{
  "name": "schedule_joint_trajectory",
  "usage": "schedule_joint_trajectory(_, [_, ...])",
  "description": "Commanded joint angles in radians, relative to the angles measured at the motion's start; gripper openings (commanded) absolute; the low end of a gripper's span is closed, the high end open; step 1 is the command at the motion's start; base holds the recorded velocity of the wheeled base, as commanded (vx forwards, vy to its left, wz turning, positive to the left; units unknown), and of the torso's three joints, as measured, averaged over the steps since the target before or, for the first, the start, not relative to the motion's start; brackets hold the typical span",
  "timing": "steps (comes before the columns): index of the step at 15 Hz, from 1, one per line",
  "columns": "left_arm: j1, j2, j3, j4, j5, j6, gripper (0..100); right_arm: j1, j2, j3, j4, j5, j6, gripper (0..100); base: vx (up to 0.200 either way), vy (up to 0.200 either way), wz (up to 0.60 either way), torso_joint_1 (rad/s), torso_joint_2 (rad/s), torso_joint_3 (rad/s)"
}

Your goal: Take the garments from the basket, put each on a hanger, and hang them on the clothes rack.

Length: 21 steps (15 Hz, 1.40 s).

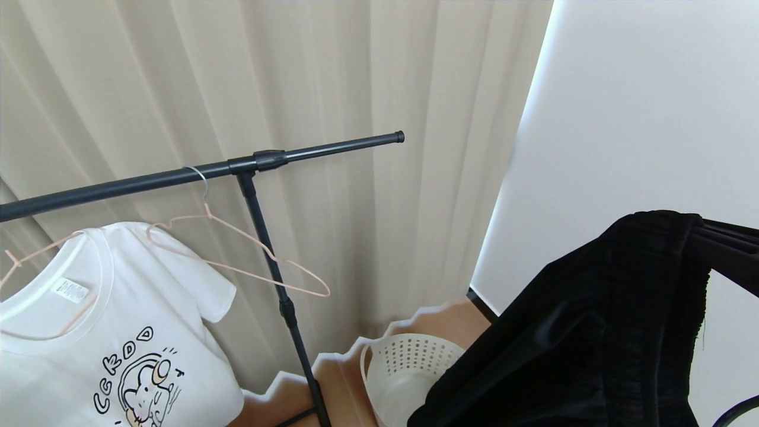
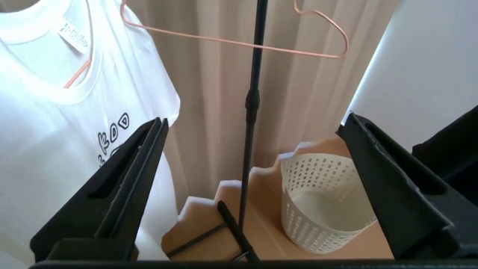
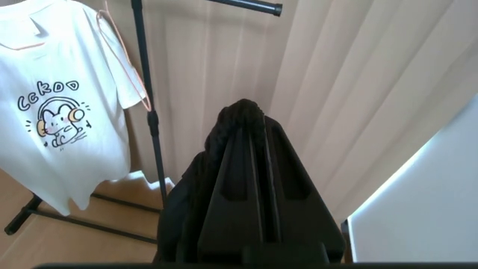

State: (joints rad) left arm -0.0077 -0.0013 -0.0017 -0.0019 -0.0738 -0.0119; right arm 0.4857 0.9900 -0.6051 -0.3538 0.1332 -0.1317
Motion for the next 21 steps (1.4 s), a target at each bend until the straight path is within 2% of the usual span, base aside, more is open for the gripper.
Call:
schedule_joint_trajectory(1, [0.000, 0.001, 0.000, -0.001, 0.000, 0.000, 100, 0.001, 0.002, 0.001, -0.001, 0.000, 0.000, 0, 0.000, 0.000, 0.00, 0.163, -0.36, -0.193])
schedule_joint_trajectory(11, [0.000, 0.001, 0.000, -0.001, 0.002, 0.000, 100, 0.001, 0.002, 0.008, -0.008, 0.002, 0.000, 0, 0.000, 0.000, 0.00, 0.153, -0.34, -0.181])
schedule_joint_trajectory(18, [0.000, 0.001, 0.000, -0.001, 0.000, 0.000, 100, -0.039, 0.019, 0.008, -0.011, 0.002, 0.000, 0, 0.000, 0.000, 0.00, 0.033, -0.08, -0.041])
schedule_joint_trajectory(21, [0.000, 0.001, 0.000, -0.001, 0.000, -0.002, 100, -0.039, 0.019, 0.010, -0.011, 0.003, 0.000, 0, 0.000, 0.000, 0.60, 0.004, 0.00, -0.001])
